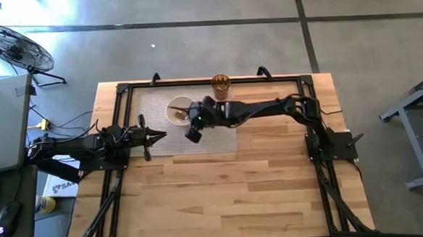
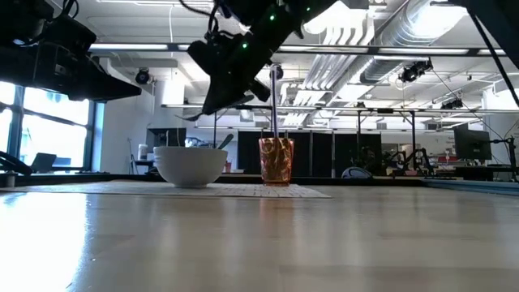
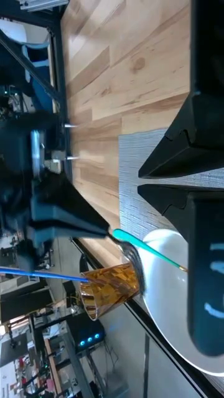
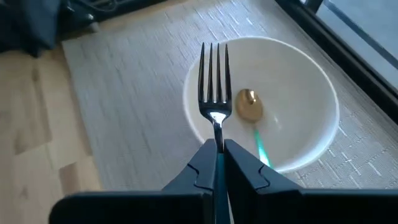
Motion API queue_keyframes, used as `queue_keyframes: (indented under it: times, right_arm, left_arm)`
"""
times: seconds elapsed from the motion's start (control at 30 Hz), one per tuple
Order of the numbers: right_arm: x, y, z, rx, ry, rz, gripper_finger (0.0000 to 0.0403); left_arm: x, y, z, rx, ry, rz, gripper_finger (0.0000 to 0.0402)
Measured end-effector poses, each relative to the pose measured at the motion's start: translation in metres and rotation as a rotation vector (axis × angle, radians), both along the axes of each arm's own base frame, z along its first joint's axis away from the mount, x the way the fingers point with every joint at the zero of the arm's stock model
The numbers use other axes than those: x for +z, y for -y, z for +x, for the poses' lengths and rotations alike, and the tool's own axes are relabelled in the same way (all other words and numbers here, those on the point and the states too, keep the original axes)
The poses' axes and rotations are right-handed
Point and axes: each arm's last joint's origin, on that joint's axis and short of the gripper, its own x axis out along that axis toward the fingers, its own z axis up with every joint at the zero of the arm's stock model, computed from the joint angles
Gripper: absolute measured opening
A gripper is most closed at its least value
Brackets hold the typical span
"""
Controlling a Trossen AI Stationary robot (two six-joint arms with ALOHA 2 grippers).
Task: Pick & Place Utensil
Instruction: Put the blue fork into the white bowl on the gray mat
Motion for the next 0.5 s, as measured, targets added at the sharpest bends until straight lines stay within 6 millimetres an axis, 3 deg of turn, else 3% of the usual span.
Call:
queue_keyframes:
  times: [0.2, 0.5]
  right_arm:
    - [0.003, 0.028, 0.008, -0.011, -0.026, 0.02, 0.0015]
    - [-0.012, 0.067, 0.029, 0.047, -0.115, 0.055, 0.0013]
  left_arm:
    - [0.0, 0.0, 0.0, 0.0, 0.001, 0.0, 0.0024]
    - [0.0, 0.0, 0.0, 0.0, 0.0, 0.0, 0.0024]
